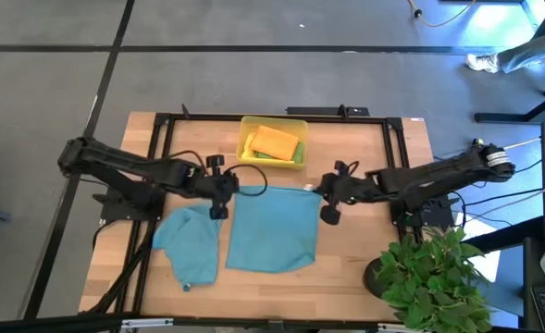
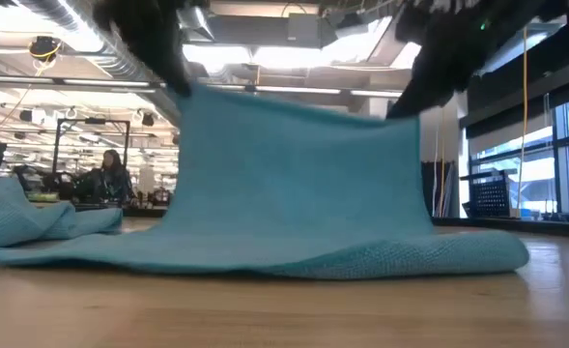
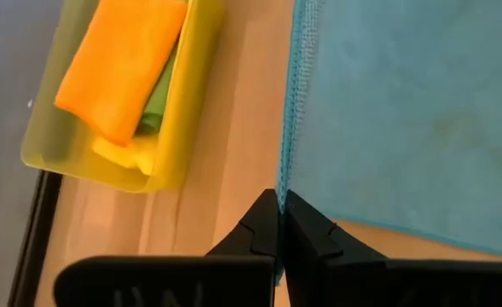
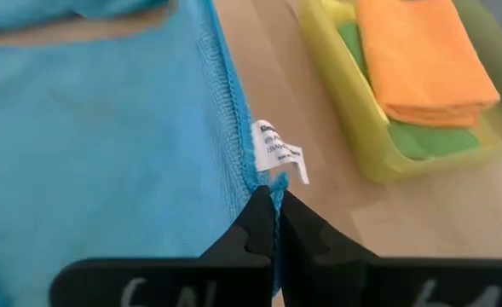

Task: Fold microfiber towels
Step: Fold the right blue towel

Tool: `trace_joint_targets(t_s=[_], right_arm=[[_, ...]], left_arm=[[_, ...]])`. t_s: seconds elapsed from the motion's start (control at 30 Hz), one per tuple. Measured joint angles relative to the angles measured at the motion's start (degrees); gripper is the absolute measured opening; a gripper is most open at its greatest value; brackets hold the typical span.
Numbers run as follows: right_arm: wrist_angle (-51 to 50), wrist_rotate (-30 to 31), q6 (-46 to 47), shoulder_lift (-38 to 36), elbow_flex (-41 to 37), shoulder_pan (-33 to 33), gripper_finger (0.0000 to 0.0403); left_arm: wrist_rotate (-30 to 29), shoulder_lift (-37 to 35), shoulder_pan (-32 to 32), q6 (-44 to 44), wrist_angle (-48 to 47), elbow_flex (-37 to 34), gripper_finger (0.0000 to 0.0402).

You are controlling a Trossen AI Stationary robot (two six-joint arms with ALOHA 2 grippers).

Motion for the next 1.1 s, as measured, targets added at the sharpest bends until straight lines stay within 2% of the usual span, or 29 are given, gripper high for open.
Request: trace_joint_targets(t_s=[0.17,0.37,0.53,0.63,0.77,0.87,1.1], right_arm=[[1.96,0.00,-4.01,3.47,-0.65,-4.40,0.0000],[3.49,-0.03,-7.61,4.56,-0.71,-10.14,0.0000],[3.46,-4.03,-8.09,4.59,-0.69,-13.35,0.0000],[3.14,-4.20,-8.79,5.32,-0.71,-13.97,0.0000],[3.52,-4.56,-9.20,6.91,-0.71,-14.10,0.0000],[4.71,-9.09,-9.27,7.16,-0.73,-13.54,0.0000],[5.61,-11.56,-5.84,6.49,-0.76,-6.51,0.0000]], left_arm=[[1.67,-0.02,5.69,6.10,6.90,-5.96,0.0000],[2.01,-0.07,11.42,10.52,12.35,-9.65,0.0000],[8.98,-0.07,15.40,11.65,14.46,-11.27,0.0000],[9.60,0.26,16.45,12.14,16.81,-12.32,0.0000],[9.68,0.26,16.66,15.45,19.41,-13.86,0.0000],[10.27,0.26,15.70,15.73,19.36,-13.95,0.0000],[11.00,-0.11,8.42,14.52,15.73,-13.95,0.0000]])
